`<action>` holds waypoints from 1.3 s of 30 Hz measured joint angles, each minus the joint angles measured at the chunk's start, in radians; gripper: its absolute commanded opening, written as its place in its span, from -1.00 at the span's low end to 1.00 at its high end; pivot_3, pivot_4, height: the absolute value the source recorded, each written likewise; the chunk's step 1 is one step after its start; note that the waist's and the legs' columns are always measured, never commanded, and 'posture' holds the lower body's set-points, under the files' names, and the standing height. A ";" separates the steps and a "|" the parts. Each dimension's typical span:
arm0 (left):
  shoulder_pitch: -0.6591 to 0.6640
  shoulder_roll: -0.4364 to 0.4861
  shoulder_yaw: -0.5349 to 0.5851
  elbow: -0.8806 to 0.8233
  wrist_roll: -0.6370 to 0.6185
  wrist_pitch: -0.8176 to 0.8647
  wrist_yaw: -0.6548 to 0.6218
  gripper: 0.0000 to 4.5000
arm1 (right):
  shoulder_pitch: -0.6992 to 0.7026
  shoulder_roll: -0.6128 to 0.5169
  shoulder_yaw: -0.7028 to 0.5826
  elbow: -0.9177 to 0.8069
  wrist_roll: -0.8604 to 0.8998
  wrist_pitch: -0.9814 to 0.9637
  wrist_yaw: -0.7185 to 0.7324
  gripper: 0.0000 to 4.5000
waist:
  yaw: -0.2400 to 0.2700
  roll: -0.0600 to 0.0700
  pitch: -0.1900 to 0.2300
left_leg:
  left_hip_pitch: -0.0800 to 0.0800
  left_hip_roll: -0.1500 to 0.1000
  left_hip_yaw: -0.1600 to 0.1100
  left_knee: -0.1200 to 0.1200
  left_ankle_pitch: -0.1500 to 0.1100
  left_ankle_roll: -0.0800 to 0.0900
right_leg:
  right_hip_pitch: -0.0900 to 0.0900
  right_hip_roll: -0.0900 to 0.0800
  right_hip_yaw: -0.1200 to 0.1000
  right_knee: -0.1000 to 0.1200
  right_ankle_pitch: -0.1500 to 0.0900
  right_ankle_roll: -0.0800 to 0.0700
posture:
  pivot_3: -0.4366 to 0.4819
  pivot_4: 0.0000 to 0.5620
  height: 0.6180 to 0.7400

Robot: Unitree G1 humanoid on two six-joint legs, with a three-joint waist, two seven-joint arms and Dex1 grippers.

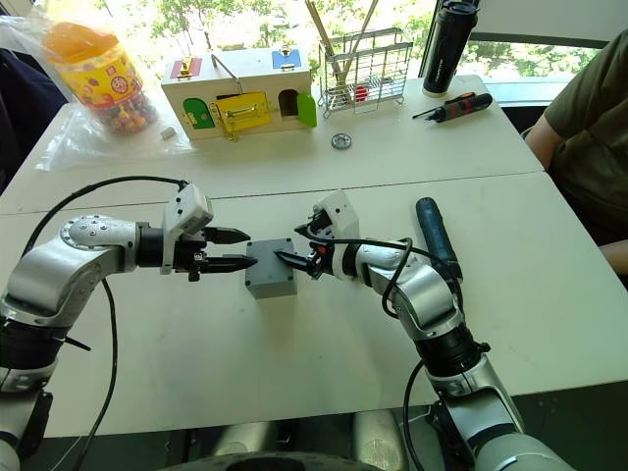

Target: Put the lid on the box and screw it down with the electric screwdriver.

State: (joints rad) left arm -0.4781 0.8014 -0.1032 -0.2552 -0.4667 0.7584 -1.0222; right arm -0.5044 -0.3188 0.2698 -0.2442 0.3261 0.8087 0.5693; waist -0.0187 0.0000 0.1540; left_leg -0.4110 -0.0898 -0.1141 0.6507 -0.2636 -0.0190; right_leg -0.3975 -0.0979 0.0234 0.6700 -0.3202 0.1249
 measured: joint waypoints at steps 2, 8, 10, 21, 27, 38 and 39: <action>-0.006 -0.006 0.000 0.000 -0.002 0.000 -0.001 0.19 | -0.002 -0.015 -0.021 -0.029 0.012 0.026 -0.002 0.86 | 0.001 0.000 0.000 | 0.000 0.000 0.000 0.000 0.000 0.000 | 0.000 0.000 0.000 0.000 0.000 0.000 | -0.05 -0.47 1.00; -0.049 -0.027 0.001 -0.018 -0.060 0.021 -0.031 0.19 | -0.089 -0.133 -0.323 -0.185 0.162 0.252 -0.037 0.86 | 0.007 0.000 0.000 | 0.000 0.000 0.000 0.001 0.000 0.000 | 0.001 0.000 0.000 -0.001 0.000 0.000 | -0.05 -0.47 1.00; -0.058 -0.028 -0.007 -0.044 -0.074 0.022 -0.053 0.19 | -0.112 -0.258 -0.407 -0.197 0.201 0.349 -0.023 0.94 | 0.010 0.000 0.000 | 0.000 -0.001 -0.001 0.000 0.000 0.000 | 0.002 -0.001 0.000 -0.002 0.000 0.000 | -0.05 -0.47 1.00; -0.180 -0.110 -0.154 -0.050 -0.022 -0.070 -0.124 0.19 | -0.227 -0.741 -0.256 0.125 0.249 0.786 0.109 0.94 | 0.001 0.000 0.000 | 0.001 0.001 0.003 -0.001 -0.001 0.002 | 0.002 -0.001 0.001 -0.003 0.000 0.000 | -0.05 -0.47 1.00; -0.176 -0.115 -0.186 -0.053 0.000 -0.096 -0.151 0.19 | -0.288 -0.742 -0.098 0.279 0.265 0.799 0.162 0.94 | 0.003 0.000 0.000 | 0.000 0.001 0.003 0.000 -0.001 0.002 | 0.002 -0.001 0.001 -0.003 0.000 0.000 | -0.05 -0.47 1.00; -0.121 -0.145 -0.183 -0.065 0.001 -0.110 -0.117 0.19 | -0.452 -0.698 0.221 0.534 0.157 0.690 0.288 0.94 | 0.004 0.000 0.000 | 0.000 0.000 0.003 0.001 -0.001 0.002 | 0.002 -0.001 0.001 -0.003 0.000 0.000 | -0.05 -0.47 1.00; -0.116 -0.146 -0.183 -0.071 0.001 -0.110 -0.111 0.19 | -0.473 -0.694 0.258 0.554 0.139 0.676 0.311 0.94 | 0.004 0.000 0.000 | 0.000 0.000 0.003 0.001 -0.001 0.002 | 0.002 -0.001 0.001 -0.003 0.000 0.000 | -0.05 -0.47 1.00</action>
State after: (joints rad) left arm -0.5941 0.6555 -0.2860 -0.3259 -0.4658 0.6481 -1.1328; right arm -0.9778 -1.0130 0.5282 0.3095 0.4655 1.4849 0.8803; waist -0.0146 -0.0005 0.1544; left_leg -0.4108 -0.0895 -0.1111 0.6514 -0.2648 -0.0168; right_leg -0.3953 -0.0987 0.0244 0.6665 -0.3202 0.1249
